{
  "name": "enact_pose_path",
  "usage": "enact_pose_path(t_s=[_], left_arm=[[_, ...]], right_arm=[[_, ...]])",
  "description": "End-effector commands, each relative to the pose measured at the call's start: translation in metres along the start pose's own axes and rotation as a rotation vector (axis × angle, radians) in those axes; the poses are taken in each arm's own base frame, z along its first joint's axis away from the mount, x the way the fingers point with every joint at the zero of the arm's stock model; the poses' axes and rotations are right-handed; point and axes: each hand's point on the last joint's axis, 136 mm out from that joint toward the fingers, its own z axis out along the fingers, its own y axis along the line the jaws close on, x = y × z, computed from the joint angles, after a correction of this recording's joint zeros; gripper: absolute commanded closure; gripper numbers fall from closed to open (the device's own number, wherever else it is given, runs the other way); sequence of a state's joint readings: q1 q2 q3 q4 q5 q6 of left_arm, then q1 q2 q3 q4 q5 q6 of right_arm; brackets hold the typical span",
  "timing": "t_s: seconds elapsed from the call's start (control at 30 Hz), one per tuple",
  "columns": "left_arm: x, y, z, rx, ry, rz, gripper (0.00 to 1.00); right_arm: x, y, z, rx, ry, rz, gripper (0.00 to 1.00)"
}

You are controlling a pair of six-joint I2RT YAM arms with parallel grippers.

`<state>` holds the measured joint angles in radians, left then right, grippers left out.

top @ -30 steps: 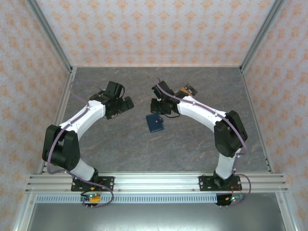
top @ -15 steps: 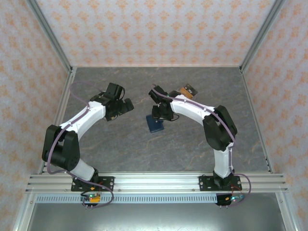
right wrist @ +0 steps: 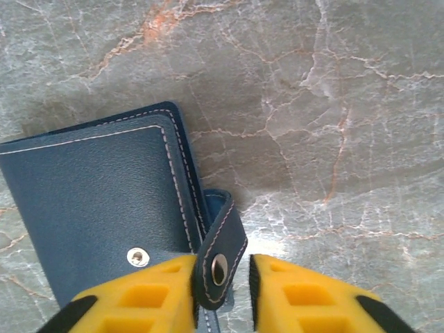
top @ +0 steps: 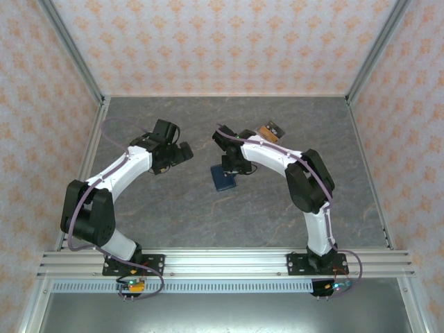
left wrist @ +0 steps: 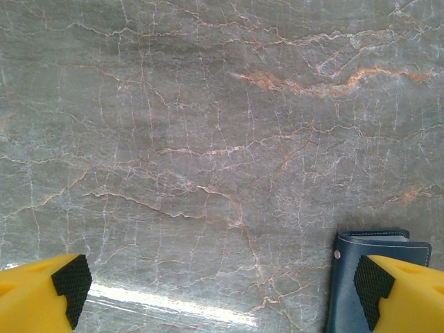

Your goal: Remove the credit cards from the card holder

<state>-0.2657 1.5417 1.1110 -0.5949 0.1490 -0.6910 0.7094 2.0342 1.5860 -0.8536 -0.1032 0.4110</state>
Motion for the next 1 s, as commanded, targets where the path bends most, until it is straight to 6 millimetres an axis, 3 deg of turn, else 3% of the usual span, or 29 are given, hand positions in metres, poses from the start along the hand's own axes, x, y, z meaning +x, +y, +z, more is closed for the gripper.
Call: enact_pose_path(t_s=[0.0,0.23,0.73,0.87,0.97], left_arm=[[0.0,0.005,0.002,-0.022,0.008,-0.009,0.0],[-0.001,0.005,-0.001,-0.023,0.005,-0.003,0.0],[-0.003,0.004,-0.005,-0.019,-0.006,-0.006,0.0],[-0.003,0.005,-0.007,-0.017,-0.012,-0.009,0.0],[-0.002,0.004,-0.007,-0.009,-0.009,-0.011,0.0]], right_arm=[[-0.002,-0.006,-0.003,0.054,-0.014,-0.008,0.78],[-0.011,-0.003,-0.014,0.031,-0.058,-0.002,0.96],[-0.009,0.057,-0.112,-0.432,-0.124,-0.002,1.0],[-0.01,0.065,-0.121,-0.492,-0.135,-0.005,1.0],[-0.011,0.061,-0.112,-0.457,-0.134,0.001,1.0]])
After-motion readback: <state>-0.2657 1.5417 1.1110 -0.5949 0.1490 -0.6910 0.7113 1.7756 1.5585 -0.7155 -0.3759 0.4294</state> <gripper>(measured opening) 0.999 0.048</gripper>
